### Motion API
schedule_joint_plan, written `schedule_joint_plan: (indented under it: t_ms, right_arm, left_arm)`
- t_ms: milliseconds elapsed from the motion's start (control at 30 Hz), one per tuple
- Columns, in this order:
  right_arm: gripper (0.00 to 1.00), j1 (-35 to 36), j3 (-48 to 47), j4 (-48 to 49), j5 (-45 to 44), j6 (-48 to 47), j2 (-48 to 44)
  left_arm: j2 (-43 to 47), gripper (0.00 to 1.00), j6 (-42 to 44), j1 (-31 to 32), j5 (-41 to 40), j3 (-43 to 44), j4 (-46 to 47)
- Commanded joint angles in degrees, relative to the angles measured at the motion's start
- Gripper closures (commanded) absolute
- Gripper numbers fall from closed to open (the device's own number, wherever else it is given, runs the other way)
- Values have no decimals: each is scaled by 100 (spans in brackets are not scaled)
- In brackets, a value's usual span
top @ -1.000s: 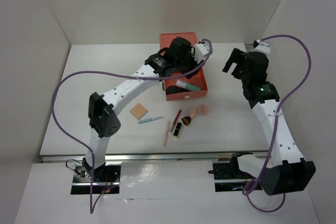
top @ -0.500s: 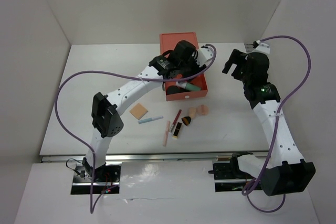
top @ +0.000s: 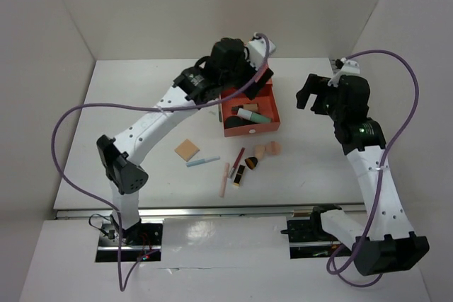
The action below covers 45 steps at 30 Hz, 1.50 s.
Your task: Organize the makeup
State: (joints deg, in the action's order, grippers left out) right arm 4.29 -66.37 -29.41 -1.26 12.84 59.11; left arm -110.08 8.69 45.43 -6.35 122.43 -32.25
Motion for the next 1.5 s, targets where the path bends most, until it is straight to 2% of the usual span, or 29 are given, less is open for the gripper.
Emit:
schedule_joint_plan:
  t_ms: [0, 167, 267, 367, 400, 433, 467, 533, 600, 700, 867, 967, 1100, 1300, 1467]
  right_arm:
    - [0, -34, -368, -222, 896, -335, -426]
    - [0, 456, -500, -679, 1241, -554, -550]
    - [0, 800, -500, -899, 1164, -607, -445]
    - [0, 1458, -500, -1223, 146, -424, -278]
    - [0, 1834, -500, -1373, -675, -197, -225]
    - [0, 2012, -439, -1375, -1074, -81, -155]
    - [0, 2170, -360, -1435, -1470, 51, -154]
    - [0, 2523, -307, -1515, -2225, 376, -154]
    - [0, 2603, -237, -1515, -2466, 517, -207]
    - [0, 2664, -105, -1305, -2520, 518, -356]
    - [0, 2418, 10, -1067, -2100, 307, -322]
    - [0, 2208, -52, -1005, -1600, 254, -59]
    - [0, 2146, -104, -1058, -1360, 201, 135]
    - [0, 2146, -114, -1041, -1008, -27, 180]
    - [0, 2146, -113, -988, -876, -89, 57]
  left_arm:
    - [680, 0, -979, -533, -210, 35, 0]
    - [813, 0, -2036, -1334, 229, 35, -509]
    - [760, 0, -2538, -1730, 345, -113, -738]
    - [1119, 0, -2854, -1923, 206, -841, -809]
    - [1460, 0, -3064, -1924, -152, -1401, -809]
    - [1463, 0, -3153, -1985, -313, -1406, -809]
    - [1864, 0, -3241, -1985, -593, -2059, -722]
    - [2244, 0, -3425, -2064, -753, -2695, -599]
    - [2700, 0, -3566, -2126, -823, -3574, -598]
    - [2992, 0, -3567, -2267, -771, -4627, -440]
    - [2942, 0, -3365, -2774, 246, -5861, 595]
    - [2467, 0, -2936, -2838, 582, -6099, 790]
    - [2246, 0, -2268, -2838, 1002, -6502, 1342]
    - [1799, 0, -1731, -2952, 1881, -6697, 1933]
    - [1271, 0, -1677, -2882, 1821, -6583, 1881]
